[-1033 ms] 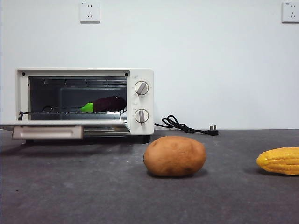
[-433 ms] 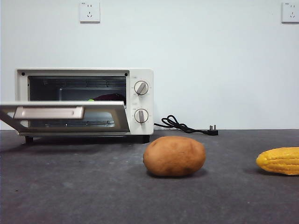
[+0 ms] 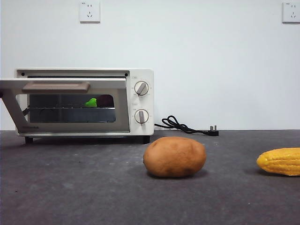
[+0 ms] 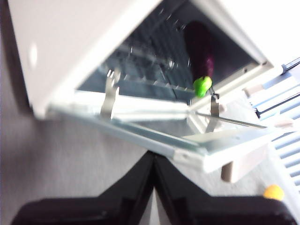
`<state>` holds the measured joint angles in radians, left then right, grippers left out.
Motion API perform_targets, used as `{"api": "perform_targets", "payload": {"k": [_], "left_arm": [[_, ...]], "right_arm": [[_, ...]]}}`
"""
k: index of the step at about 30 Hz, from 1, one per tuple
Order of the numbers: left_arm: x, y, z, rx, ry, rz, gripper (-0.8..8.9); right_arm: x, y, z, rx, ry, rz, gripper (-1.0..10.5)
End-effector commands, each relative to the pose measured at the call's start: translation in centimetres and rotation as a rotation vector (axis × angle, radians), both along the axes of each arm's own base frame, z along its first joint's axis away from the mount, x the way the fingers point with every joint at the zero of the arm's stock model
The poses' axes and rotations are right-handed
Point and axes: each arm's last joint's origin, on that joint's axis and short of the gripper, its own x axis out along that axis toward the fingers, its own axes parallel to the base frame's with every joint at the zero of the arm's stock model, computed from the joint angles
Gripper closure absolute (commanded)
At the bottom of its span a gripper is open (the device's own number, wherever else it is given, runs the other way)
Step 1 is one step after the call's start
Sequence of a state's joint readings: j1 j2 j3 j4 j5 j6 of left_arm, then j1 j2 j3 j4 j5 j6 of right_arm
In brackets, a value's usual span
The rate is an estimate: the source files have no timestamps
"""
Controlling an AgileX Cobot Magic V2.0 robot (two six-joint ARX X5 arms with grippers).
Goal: Take the eggplant from the table,put the eggplant in the oven
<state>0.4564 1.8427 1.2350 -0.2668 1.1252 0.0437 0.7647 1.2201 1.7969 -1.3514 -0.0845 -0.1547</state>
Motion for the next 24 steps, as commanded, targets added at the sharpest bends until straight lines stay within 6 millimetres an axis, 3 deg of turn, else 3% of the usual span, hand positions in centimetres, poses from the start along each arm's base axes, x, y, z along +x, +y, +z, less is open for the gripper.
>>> {"api": "perform_targets", "payload": {"k": [1,14,24], "left_arm": [[0.9,-0.4,1.5,0.049,-0.051,-0.001,8.19],[3.4,-1.9,4.5,0.243,-0.13,0.099,8.19],[2.1,-3.5,6.4,0.241,-0.071,0.088,8.19]], "right_arm": [[-0.1,-0.1,-0.1,-0.015,0.012,0.003,9.6],[-0.1,-0.1,-0.1,-0.014,0.013,0.002,9.6],[-0.1,-0.1,-0.1,-0.015,0.013,0.002,9.6]]}}
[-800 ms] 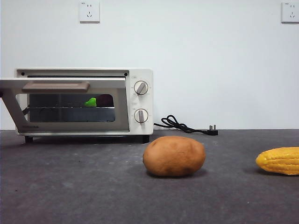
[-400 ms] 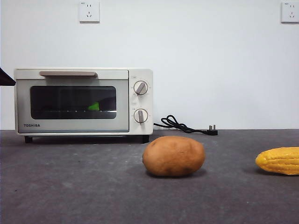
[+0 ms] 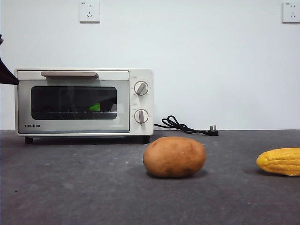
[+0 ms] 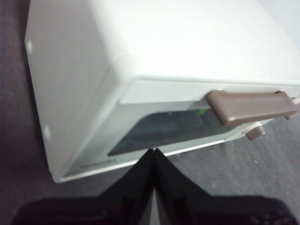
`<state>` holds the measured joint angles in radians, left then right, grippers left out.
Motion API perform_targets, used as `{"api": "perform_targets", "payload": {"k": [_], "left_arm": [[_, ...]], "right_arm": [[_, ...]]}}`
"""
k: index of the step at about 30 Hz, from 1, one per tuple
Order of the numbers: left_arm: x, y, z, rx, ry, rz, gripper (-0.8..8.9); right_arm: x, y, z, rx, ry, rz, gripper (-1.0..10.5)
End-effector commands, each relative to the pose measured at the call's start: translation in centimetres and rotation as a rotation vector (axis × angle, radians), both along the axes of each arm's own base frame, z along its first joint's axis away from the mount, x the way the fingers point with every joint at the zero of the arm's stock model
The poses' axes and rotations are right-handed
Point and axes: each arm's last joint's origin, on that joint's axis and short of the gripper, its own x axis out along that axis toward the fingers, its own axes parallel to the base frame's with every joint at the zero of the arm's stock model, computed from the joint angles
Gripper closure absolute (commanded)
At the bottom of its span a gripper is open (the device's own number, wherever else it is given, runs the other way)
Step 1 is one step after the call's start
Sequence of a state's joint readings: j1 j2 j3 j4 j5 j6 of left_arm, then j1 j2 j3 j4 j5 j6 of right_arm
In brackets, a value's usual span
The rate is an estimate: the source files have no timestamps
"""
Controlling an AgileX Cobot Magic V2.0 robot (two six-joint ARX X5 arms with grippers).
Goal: Take the eggplant from the table,put the eggplant in the oven
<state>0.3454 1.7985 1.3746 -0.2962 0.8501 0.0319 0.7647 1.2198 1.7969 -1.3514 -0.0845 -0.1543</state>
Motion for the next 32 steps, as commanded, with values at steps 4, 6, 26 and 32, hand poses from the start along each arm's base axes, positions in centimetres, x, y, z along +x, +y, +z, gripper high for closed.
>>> {"api": "perform_targets", "payload": {"k": [4,6,26,32], "left_arm": [[-2.2,-1.6,3.8,0.03,-0.02,0.007,8.19],[-3.4,-2.3,5.4,0.051,-0.034,0.016,8.19],[-21.6,-10.2,16.3,0.179,-0.1,-0.015,8.19],[-26.3,-10.9,17.0,0.206,-0.12,0.017,8.19]], "right_arm": [[-0.1,-0.1,-0.2,-0.015,0.012,0.003,9.6],[-0.1,-0.1,-0.2,-0.015,0.012,0.003,9.6],[-0.1,-0.1,-0.2,-0.015,0.012,0.003,9.5],[-0.1,-0.1,-0.2,-0.015,0.013,0.003,9.5]]}}
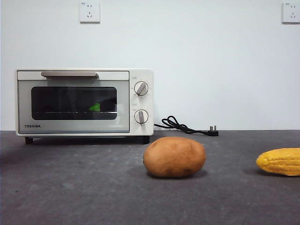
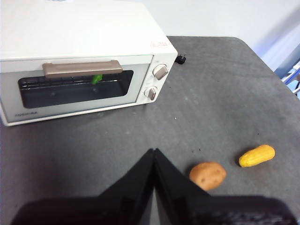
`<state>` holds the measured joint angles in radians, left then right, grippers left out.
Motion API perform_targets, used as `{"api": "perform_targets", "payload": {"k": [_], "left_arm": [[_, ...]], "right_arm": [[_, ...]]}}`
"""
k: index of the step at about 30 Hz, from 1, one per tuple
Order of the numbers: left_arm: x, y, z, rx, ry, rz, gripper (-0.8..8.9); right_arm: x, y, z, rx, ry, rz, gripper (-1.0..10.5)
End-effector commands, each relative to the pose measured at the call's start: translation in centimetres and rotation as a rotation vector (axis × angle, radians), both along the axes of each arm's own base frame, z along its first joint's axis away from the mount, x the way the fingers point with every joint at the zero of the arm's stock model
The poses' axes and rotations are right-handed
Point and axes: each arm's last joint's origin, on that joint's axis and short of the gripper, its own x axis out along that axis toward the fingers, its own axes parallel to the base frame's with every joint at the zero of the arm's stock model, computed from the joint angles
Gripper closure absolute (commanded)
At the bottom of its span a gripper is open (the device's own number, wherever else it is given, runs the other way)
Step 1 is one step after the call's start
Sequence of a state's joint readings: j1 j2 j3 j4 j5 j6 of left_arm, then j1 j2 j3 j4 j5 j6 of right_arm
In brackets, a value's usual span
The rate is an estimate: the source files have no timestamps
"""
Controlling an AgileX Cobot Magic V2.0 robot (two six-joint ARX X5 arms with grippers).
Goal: Take the eggplant from the table,put the eggplant in the oven
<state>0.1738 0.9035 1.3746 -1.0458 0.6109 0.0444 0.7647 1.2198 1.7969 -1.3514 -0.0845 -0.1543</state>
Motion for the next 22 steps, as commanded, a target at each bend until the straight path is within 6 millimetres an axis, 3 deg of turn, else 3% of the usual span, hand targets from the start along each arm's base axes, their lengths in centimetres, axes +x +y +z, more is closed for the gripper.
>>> {"api": "perform_targets", "payload": {"k": [1,10,22], "left_arm": [[-1.7,-0.3,0.1,0.023,-0.007,0.009,8.19],[-6.1,-1.0,0.0,0.032,-0.009,0.02,8.19],[-6.0,-1.0,0.0,0.031,-0.004,0.02,8.18]], "right_arm": [[-0.1,-0.1,-0.2,-0.015,0.013,0.002,9.5],[-0.1,-0.1,-0.2,-0.015,0.012,0.003,9.5],[-0.1,-0.1,-0.2,-0.015,0.012,0.003,9.5]]}}
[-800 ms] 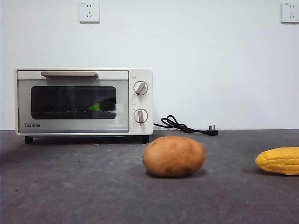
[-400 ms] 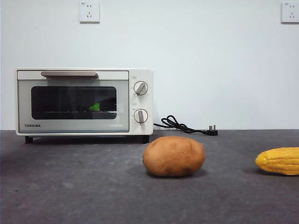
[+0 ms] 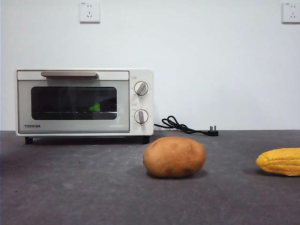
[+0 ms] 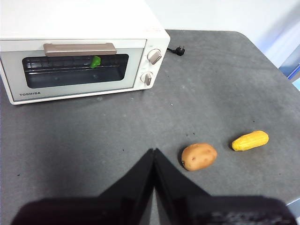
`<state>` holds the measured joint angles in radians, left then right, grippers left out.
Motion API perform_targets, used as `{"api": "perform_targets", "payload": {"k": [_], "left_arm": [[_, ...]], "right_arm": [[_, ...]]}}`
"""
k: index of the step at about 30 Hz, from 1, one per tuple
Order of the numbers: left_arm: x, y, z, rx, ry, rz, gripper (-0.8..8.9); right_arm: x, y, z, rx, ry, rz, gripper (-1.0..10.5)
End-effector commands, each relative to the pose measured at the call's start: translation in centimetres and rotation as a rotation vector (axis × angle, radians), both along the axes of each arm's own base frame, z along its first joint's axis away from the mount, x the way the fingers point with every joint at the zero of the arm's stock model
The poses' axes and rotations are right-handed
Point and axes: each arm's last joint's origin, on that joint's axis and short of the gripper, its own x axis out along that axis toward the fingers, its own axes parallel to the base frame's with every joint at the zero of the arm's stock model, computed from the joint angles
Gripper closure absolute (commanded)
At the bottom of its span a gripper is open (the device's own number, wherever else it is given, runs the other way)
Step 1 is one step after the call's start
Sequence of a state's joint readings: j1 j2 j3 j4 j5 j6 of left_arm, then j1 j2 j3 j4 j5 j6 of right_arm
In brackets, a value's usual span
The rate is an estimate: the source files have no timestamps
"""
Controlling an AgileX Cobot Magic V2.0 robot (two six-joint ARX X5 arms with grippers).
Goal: Take the eggplant from the table,put the eggplant in the oven
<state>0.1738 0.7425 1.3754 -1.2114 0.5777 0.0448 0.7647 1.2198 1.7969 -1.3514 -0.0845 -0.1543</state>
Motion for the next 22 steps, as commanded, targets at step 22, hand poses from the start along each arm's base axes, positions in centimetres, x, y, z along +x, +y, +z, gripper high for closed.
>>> {"api": "perform_targets", "payload": {"k": [22], "left_arm": [[-0.14,-0.05,-0.01,-0.011,0.005,-0.002,8.18]], "right_arm": [[-0.07,-0.06,-0.16,-0.015,0.012,0.003,9.5]]}}
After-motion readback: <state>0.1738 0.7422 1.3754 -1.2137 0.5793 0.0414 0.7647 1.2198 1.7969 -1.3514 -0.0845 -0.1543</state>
